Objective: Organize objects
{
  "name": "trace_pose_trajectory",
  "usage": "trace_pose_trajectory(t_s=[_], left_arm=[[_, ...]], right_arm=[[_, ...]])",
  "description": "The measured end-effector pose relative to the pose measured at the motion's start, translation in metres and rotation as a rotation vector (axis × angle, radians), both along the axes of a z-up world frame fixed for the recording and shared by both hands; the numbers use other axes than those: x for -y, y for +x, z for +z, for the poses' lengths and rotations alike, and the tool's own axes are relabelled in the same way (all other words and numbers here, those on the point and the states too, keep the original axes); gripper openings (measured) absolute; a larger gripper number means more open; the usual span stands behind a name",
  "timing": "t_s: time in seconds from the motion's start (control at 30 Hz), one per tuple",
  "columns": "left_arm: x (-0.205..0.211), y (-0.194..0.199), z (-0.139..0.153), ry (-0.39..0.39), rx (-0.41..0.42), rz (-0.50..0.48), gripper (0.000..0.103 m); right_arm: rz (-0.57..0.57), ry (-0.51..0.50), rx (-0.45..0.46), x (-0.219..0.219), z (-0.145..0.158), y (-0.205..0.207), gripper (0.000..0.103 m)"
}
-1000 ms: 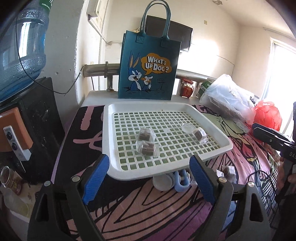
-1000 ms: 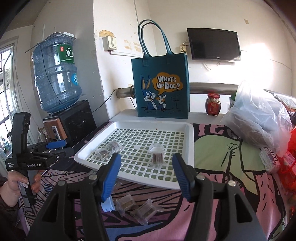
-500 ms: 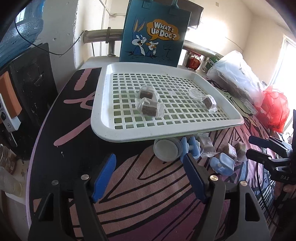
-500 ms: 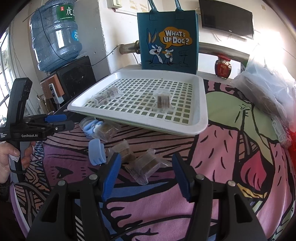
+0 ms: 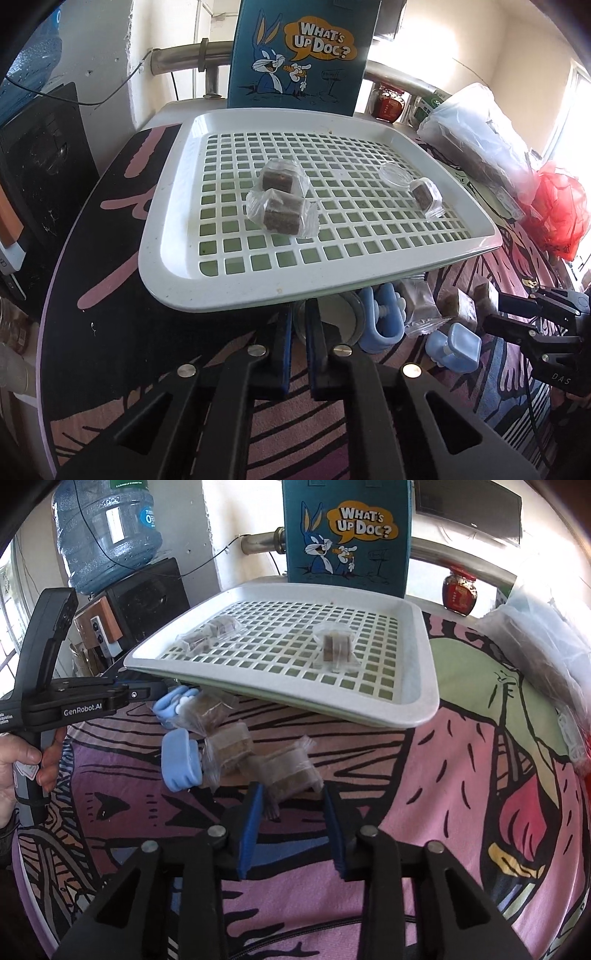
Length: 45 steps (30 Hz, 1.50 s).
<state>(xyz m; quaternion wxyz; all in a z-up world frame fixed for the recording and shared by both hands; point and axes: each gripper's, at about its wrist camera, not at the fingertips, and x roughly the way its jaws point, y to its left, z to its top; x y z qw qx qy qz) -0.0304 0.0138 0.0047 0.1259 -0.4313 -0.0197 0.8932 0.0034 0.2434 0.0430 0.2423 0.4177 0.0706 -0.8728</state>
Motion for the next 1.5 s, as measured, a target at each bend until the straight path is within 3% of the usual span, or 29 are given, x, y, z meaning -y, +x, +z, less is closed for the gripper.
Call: trace_pose_trajectory(t_s=[0.03, 0.3, 0.33, 0.4, 0.47, 0.57, 0.63, 0.7, 0.87, 1.1, 1.2, 1.37, 1.5], left_arm=[[0.000, 0.002, 0.000, -0.001, -0.001, -0.012, 0.003], [0.013, 0.032, 0.008, 0.014, -0.029, -0.033, 0.003], [0.015, 0.033, 0.010, 0.025, -0.035, -0.032, 0.003], [0.017, 0.035, 0.014, 0.040, -0.052, -0.031, 0.003], [0.014, 0.035, 0.017, 0.035, -0.076, -0.037, 0.003], [0.011, 0.035, 0.016, 0.042, -0.080, -0.043, 0.003], [0.009, 0.035, 0.013, 0.032, -0.080, -0.048, 0.003], [0.009, 0.034, 0.012, 0.041, -0.070, -0.050, 0.003], [0.013, 0.034, 0.012, 0.052, -0.076, -0.040, 0.003], [0.015, 0.034, 0.011, 0.069, -0.069, -0.037, 0.003], [0.016, 0.033, 0.010, 0.075, -0.067, -0.037, 0.003], [0.014, 0.036, 0.013, 0.072, -0.090, -0.045, 0.003], [0.013, 0.039, 0.015, 0.079, -0.103, -0.060, 0.003]], right_arm=[[0.001, 0.003, -0.006, 0.001, 0.001, 0.001, 0.024], [0.002, -0.052, -0.073, -0.006, 0.014, 0.020, 0.018], [0.000, -0.058, -0.081, -0.007, 0.016, 0.022, 0.005], [-0.007, -0.074, -0.097, -0.007, 0.020, 0.023, 0.001], [-0.007, -0.073, -0.108, -0.005, 0.023, 0.022, 0.001], [-0.044, 0.029, -0.089, 0.002, 0.017, 0.018, 0.007], [-0.081, 0.023, -0.060, -0.002, 0.013, 0.015, 0.025], [-0.097, -0.025, -0.038, -0.007, 0.014, 0.012, 0.031], [-0.047, -0.023, -0.060, 0.004, 0.024, -0.003, 0.035], [-0.013, 0.008, 0.037, 0.021, 0.001, -0.031, 0.035], [-0.007, -0.002, -0.001, 0.022, -0.001, -0.025, 0.028], [-0.003, -0.025, -0.059, 0.019, 0.009, -0.002, 0.028], [-0.017, -0.027, -0.170, 0.018, 0.022, 0.017, 0.028]])
